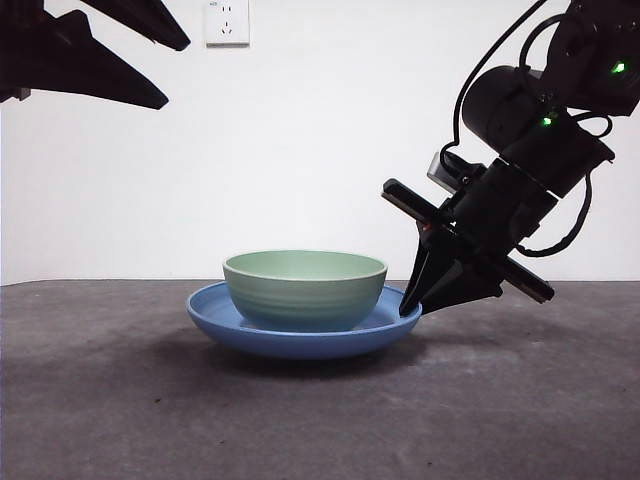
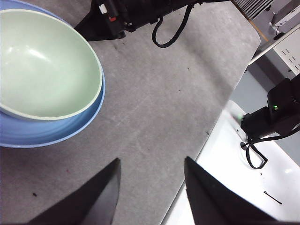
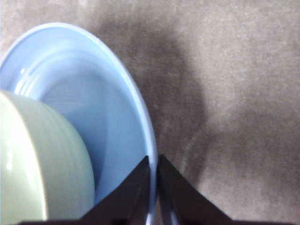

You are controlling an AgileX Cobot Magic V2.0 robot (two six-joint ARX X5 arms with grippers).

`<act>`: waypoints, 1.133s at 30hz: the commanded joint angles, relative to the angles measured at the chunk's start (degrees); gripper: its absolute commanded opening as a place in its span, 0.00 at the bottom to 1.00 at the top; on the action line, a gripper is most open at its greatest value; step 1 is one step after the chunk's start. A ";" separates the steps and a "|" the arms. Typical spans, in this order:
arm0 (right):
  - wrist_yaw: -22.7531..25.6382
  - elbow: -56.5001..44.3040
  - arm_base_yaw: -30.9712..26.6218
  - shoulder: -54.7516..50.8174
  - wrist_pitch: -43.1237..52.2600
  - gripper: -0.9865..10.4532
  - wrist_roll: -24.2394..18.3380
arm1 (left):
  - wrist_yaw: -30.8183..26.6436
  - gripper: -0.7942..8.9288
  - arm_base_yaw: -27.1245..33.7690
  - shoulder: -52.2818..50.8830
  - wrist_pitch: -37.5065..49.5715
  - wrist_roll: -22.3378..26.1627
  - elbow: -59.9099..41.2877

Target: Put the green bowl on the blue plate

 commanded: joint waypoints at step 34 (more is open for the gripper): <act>4.59 1.38 -0.20 -8.98 -5.38 0.27 -2.80 | 0.22 0.31 -0.33 0.22 0.42 0.24 0.50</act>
